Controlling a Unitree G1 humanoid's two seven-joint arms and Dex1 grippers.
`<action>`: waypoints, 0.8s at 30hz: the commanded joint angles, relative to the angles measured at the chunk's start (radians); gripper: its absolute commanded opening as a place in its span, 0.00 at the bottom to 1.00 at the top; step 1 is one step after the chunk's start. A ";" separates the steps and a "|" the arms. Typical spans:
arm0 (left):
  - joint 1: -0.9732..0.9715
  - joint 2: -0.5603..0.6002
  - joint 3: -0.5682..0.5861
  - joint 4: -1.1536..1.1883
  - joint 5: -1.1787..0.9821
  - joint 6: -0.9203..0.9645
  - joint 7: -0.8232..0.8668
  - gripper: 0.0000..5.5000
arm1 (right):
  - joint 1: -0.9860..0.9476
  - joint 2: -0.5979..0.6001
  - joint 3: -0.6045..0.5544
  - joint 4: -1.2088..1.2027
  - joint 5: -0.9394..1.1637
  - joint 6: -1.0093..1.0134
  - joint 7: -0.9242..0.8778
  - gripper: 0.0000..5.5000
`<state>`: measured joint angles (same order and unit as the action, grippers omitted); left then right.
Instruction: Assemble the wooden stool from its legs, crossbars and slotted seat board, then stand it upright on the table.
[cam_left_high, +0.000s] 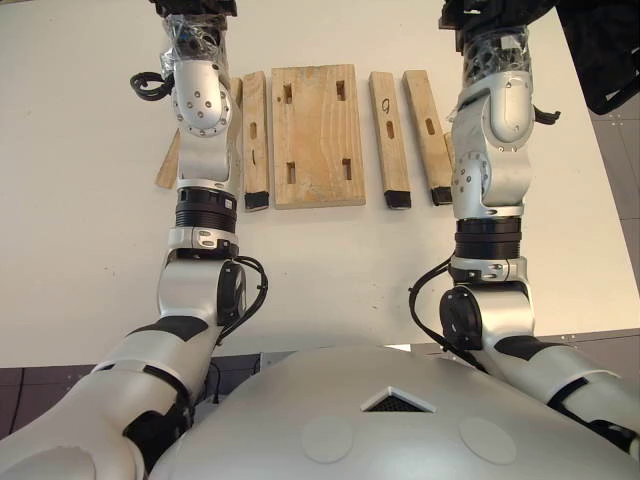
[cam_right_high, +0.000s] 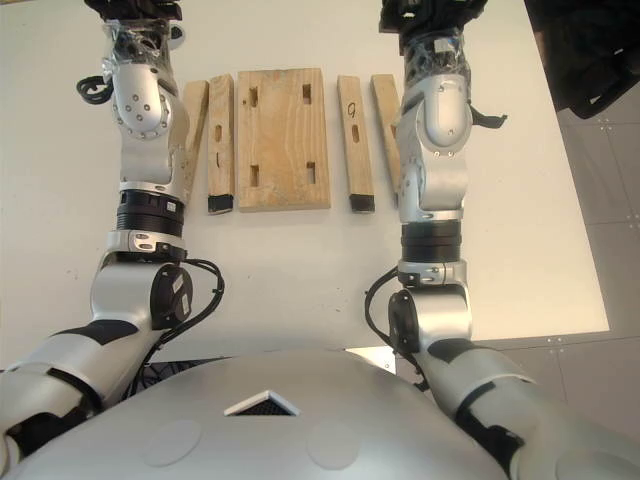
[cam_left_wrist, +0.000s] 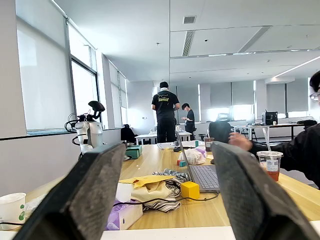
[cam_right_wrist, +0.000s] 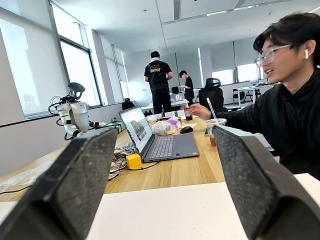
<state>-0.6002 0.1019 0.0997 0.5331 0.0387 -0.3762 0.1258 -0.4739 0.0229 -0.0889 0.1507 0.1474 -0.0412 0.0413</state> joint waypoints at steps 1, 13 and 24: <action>-0.002 -0.005 0.004 0.004 -0.014 0.015 -0.010 0.57 | -0.013 -0.006 -0.007 -0.012 0.001 -0.006 -0.006 0.62; 0.000 -0.013 0.004 -0.002 -0.027 0.042 -0.013 0.57 | -0.009 -0.001 0.007 -0.015 -0.012 -0.011 0.003 0.62; 0.011 -0.018 0.004 -0.017 -0.019 0.053 -0.014 0.57 | -0.003 0.002 0.018 -0.020 -0.012 -0.009 0.006 0.62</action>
<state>-0.5970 0.0803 0.1034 0.5277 0.0163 -0.3342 0.1103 -0.4749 0.0267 -0.0750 0.1419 0.1355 -0.0441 0.0437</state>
